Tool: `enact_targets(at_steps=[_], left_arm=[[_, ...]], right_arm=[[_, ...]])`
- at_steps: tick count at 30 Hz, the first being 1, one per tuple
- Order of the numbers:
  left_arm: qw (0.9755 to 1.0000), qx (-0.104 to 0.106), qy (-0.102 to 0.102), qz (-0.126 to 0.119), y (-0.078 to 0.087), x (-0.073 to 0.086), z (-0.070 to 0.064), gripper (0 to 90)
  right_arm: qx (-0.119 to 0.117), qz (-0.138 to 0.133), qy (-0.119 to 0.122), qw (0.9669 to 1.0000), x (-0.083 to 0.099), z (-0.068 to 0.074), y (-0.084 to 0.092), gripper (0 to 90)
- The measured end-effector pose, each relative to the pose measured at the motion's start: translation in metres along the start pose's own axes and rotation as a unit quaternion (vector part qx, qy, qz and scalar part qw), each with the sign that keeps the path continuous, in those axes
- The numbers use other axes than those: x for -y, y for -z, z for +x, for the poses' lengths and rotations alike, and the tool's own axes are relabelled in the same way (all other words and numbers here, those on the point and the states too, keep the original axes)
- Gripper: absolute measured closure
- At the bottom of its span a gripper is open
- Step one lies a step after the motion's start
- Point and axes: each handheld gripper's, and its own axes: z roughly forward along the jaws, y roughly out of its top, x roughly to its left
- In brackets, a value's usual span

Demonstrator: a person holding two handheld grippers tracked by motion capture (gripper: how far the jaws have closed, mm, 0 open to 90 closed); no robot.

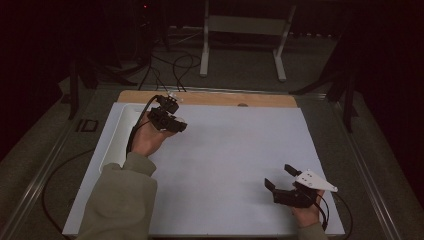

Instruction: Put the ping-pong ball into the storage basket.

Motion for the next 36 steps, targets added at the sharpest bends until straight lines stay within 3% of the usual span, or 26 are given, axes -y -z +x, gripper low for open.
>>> enact_targets(at_steps=[36], left_arm=[[0.9998, -0.017, 0.005, 0.0, 0.011, 0.008, 0.014, 51.6]], right_arm=[[-0.001, 0.001, 0.001, 1.0, 0.0, 0.0, 0.0, 6.9]])
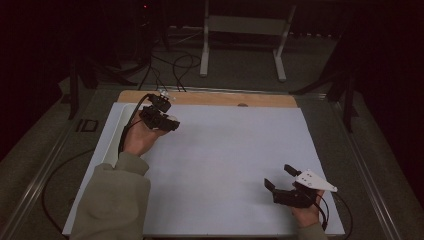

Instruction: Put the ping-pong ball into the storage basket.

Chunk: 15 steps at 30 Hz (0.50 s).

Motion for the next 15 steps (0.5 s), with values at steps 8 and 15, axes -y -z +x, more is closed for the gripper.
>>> enact_targets(at_steps=[8, 15], left_arm=[[1.0, -0.004, 0.001, 0.002, 0.0027, 0.0025, 0.0047, 51.6], [1.0, -0.006, 0.004, 0.001, 0.0045, 0.0042, 0.008, 51.5]], right_arm=[[0.0, 0.0, -0.001, 1.0, 0.0, 0.0001, -0.0001, 6.9], [-0.001, 0.0, -0.001, 1.0, 0.0001, 0.0003, -0.0003, 6.9]])
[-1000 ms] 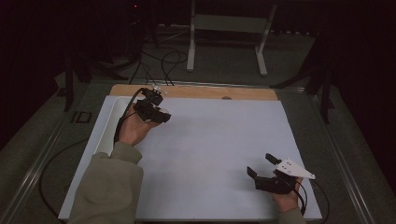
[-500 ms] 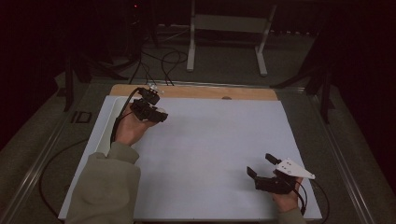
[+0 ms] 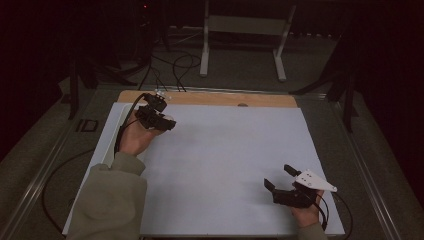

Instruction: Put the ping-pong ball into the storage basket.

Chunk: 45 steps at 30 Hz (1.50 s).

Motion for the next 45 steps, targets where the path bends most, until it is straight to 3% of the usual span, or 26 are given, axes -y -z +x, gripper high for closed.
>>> enact_targets(at_steps=[45], left_arm=[[0.9996, -0.021, 0.021, 0.005, 0.012, 0.016, 0.024, 51.6]], right_arm=[[0.002, 0.002, -0.001, 1.0, 0.0, 0.0, -0.001, 6.9]])
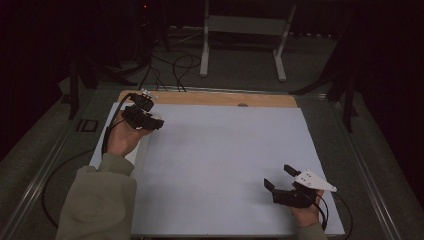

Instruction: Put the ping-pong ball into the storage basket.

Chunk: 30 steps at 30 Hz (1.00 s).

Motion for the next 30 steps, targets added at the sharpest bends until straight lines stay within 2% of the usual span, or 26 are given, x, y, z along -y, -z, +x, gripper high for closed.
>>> enact_targets(at_steps=[30], left_arm=[[0.9999, -0.007, 0.014, 0.002, 0.006, 0.009, 0.014, 51.6]], right_arm=[[-0.001, 0.0, -0.001, 1.0, 0.0, 0.0, 0.0, 6.9]])
